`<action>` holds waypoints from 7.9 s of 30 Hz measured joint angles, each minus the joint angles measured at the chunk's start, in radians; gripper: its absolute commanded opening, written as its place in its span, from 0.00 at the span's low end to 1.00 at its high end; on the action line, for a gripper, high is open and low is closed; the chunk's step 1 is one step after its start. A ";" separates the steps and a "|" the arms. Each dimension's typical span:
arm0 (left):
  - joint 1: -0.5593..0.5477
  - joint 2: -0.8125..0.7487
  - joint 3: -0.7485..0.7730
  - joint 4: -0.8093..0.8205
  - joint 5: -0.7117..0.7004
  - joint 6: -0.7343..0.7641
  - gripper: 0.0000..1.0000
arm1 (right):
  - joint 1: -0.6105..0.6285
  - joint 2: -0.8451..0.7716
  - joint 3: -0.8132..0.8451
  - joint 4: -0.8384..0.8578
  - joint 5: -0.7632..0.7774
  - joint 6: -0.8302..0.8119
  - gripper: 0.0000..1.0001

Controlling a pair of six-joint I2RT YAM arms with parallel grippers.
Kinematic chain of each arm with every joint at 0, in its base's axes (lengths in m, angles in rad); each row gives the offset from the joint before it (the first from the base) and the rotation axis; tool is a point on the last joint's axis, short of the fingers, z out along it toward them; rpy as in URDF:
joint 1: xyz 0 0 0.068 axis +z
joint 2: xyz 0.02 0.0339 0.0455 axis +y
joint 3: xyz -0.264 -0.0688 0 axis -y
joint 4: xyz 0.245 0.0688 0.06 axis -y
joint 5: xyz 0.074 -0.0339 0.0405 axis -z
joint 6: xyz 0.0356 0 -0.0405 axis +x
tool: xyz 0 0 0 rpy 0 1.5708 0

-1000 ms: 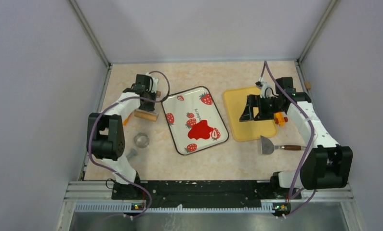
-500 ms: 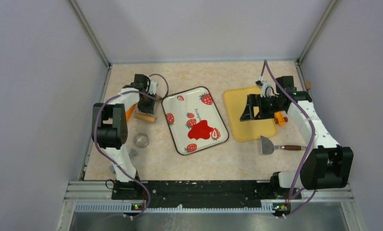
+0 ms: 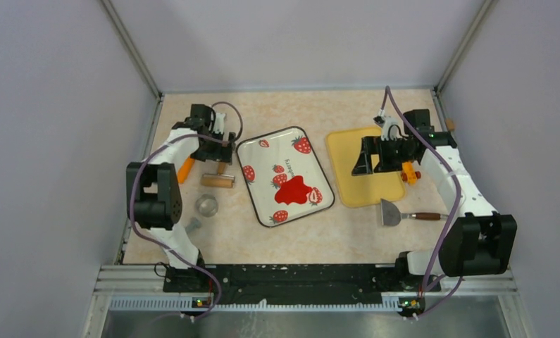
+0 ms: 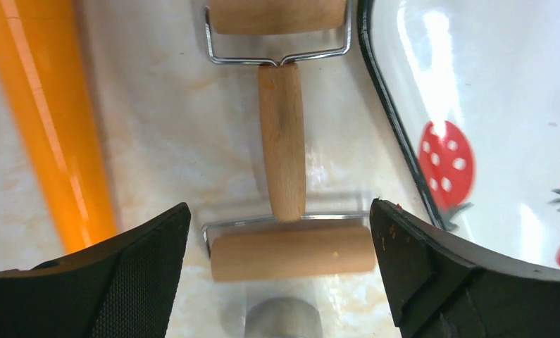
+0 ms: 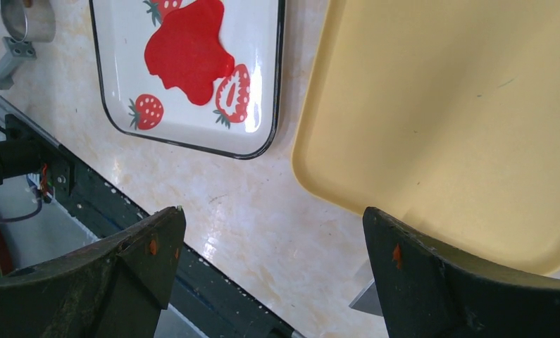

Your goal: Roll out the dumpling wrappers from the dough

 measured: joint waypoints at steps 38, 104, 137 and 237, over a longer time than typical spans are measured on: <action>0.037 -0.537 -0.406 -0.159 -0.051 0.217 0.46 | -0.047 0.006 0.032 0.069 -0.020 -0.023 0.79; -0.448 -0.005 0.098 -0.056 0.288 -0.290 0.00 | 0.331 0.265 -0.021 0.486 -0.133 0.442 0.55; -0.519 0.043 0.069 -0.004 0.223 -0.274 0.00 | 0.377 0.396 -0.119 0.674 -0.171 0.558 0.35; -0.480 -0.139 -0.312 0.422 0.201 -0.333 0.40 | 0.412 0.562 0.105 0.502 -0.151 0.407 0.30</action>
